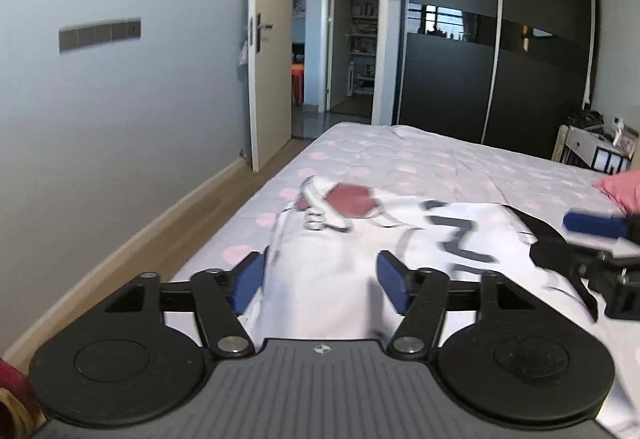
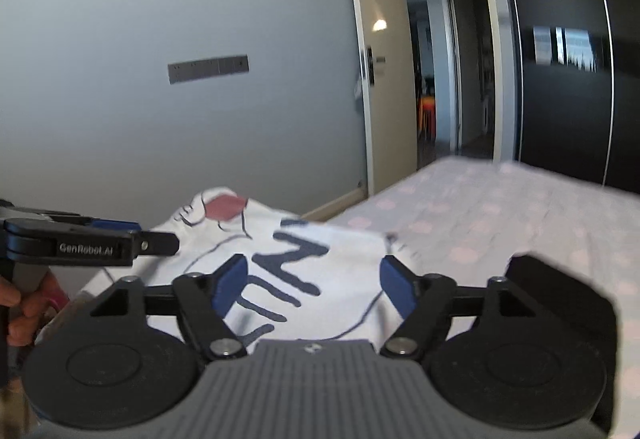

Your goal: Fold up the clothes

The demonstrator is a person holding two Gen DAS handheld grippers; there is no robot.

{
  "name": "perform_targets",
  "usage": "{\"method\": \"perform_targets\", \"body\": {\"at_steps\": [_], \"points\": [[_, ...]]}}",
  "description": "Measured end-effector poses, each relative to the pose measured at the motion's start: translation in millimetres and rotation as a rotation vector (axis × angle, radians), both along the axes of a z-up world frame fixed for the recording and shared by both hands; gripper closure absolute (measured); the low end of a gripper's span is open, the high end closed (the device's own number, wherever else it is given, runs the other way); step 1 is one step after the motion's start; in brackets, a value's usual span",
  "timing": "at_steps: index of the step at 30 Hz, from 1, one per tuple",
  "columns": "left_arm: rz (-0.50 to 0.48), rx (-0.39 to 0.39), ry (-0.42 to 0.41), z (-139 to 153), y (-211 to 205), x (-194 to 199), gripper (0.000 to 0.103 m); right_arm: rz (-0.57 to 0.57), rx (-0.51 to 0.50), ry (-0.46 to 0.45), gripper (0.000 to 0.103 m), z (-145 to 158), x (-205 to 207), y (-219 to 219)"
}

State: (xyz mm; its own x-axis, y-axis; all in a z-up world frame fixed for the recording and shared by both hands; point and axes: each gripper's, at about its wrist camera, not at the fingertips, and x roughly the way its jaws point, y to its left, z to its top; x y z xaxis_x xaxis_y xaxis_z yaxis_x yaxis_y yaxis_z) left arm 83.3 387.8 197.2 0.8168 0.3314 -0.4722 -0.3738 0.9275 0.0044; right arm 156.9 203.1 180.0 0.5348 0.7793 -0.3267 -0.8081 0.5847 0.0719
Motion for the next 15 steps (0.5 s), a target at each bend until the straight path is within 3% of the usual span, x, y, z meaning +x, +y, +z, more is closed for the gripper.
{"method": "perform_targets", "body": {"at_steps": [3,9,15], "points": [[-0.02,0.064,-0.055,19,-33,-19,0.026,-0.018,0.012,-0.034,0.011,17,-13,-28],[-0.069,0.14,-0.138,54,-102,-50,0.022,-0.105,0.04,-0.146,0.002,48,-46,-99],[-0.142,0.166,-0.193,80,-171,-67,0.021,-0.169,0.041,-0.197,0.001,75,-72,-178]]}}
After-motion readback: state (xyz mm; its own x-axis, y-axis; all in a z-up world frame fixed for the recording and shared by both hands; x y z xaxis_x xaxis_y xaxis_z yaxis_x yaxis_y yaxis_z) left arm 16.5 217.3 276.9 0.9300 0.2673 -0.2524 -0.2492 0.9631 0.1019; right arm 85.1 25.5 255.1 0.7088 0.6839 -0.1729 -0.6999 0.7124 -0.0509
